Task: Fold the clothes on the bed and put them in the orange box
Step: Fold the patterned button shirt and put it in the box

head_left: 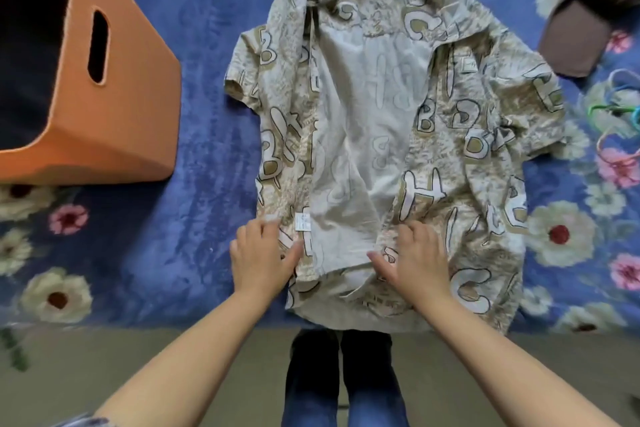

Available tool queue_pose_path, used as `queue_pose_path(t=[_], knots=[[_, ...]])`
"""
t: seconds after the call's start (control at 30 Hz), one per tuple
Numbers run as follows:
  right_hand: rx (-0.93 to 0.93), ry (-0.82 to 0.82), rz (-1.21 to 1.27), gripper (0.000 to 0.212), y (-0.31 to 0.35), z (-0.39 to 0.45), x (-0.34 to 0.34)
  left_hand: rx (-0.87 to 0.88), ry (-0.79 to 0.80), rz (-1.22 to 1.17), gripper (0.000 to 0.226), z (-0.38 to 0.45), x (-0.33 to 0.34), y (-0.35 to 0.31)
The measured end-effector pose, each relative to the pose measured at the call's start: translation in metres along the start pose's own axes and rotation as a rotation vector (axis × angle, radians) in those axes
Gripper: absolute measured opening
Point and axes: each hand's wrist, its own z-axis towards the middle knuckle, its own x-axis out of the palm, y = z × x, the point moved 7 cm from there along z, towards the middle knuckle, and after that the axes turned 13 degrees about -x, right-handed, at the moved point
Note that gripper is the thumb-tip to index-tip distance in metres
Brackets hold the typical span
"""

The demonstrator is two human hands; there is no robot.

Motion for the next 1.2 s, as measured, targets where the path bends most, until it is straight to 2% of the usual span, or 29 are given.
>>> queue_pose_path(t=[0.1,0.17,0.2,0.27,0.3,0.37,0.47,0.53,0.57,0.6,0.63,0.67,0.73,0.77,0.8,0.83,0.9,0.97,1.03,1.1,1.13,1.17,1.2], knots=[[0.222,0.136,0.105,0.081,-0.013,-0.006,0.022,-0.218,0.295,-0.072,0.067,-0.010,0.033,0.006],[0.296,0.144,0.188,0.073,-0.019,-0.004,0.024,-0.233,0.436,-0.056,0.057,-0.018,0.049,-0.006],[0.286,0.142,0.220,0.061,-0.020,-0.001,0.025,-0.200,0.463,-0.091,0.045,-0.022,0.055,-0.013],[0.195,0.168,0.251,0.025,-0.020,0.004,0.024,-0.186,0.461,-0.305,0.016,-0.025,0.056,-0.024],[0.143,0.188,0.273,0.017,-0.020,0.006,0.024,-0.210,0.448,-0.430,0.012,-0.026,0.053,-0.026],[0.083,0.191,0.327,0.015,-0.025,0.006,0.018,-0.279,0.367,-0.622,0.012,-0.020,0.038,-0.025],[0.056,0.253,0.398,0.013,-0.038,-0.003,0.002,-0.368,0.158,-0.913,0.030,-0.002,-0.011,-0.022],[0.033,0.323,0.468,0.014,-0.044,-0.011,-0.007,-0.290,0.056,-1.065,0.035,0.009,-0.052,-0.033],[0.014,0.363,0.488,0.013,-0.044,-0.016,-0.014,-0.198,0.073,-1.129,0.035,0.011,-0.072,-0.044],[-0.006,0.411,0.499,0.013,-0.044,-0.020,-0.018,-0.075,0.163,-1.159,0.032,0.011,-0.086,-0.059],[-0.014,0.453,0.505,0.015,-0.045,-0.024,-0.025,0.068,0.310,-1.101,0.029,0.005,-0.098,-0.083],[-0.022,0.500,0.512,0.018,-0.046,-0.026,-0.026,0.186,0.478,-0.895,0.030,-0.003,-0.099,-0.103],[-0.019,0.542,0.520,0.021,-0.049,-0.027,-0.034,0.404,0.783,-0.163,0.031,-0.035,-0.072,-0.134],[-0.002,0.561,0.523,0.021,-0.052,-0.027,-0.037,0.453,0.905,0.147,0.024,-0.053,-0.050,-0.138],[0.010,0.588,0.517,0.021,-0.054,-0.027,-0.036,0.474,0.994,0.370,0.017,-0.071,-0.028,-0.136],[0.024,0.615,0.505,0.023,-0.057,-0.028,-0.035,0.466,1.086,0.516,0.021,-0.086,-0.001,-0.127],[0.051,0.633,0.459,0.028,-0.063,-0.028,-0.027,0.270,1.287,0.665,0.031,-0.106,0.048,-0.094],[0.071,0.571,0.407,0.029,-0.064,-0.024,-0.024,0.134,1.398,0.558,0.024,-0.115,0.076,-0.070],[0.117,0.443,0.473,0.025,-0.063,-0.018,-0.023,0.082,1.356,0.187,0.026,-0.104,0.080,-0.065],[0.117,0.316,0.530,0.022,-0.054,-0.011,-0.026,-0.059,1.225,-0.293,0.015,-0.076,0.063,-0.057],[0.110,0.267,0.570,0.022,-0.047,-0.008,-0.024,-0.173,1.136,-0.506,0.024,-0.059,0.053,-0.046],[0.110,0.240,0.634,0.023,-0.040,-0.005,-0.020,-0.271,1.012,-0.628,0.030,-0.043,0.044,-0.029],[0.117,0.247,0.712,0.025,-0.030,-0.006,-0.013,-0.303,0.869,-0.633,0.034,-0.027,0.038,-0.009]])
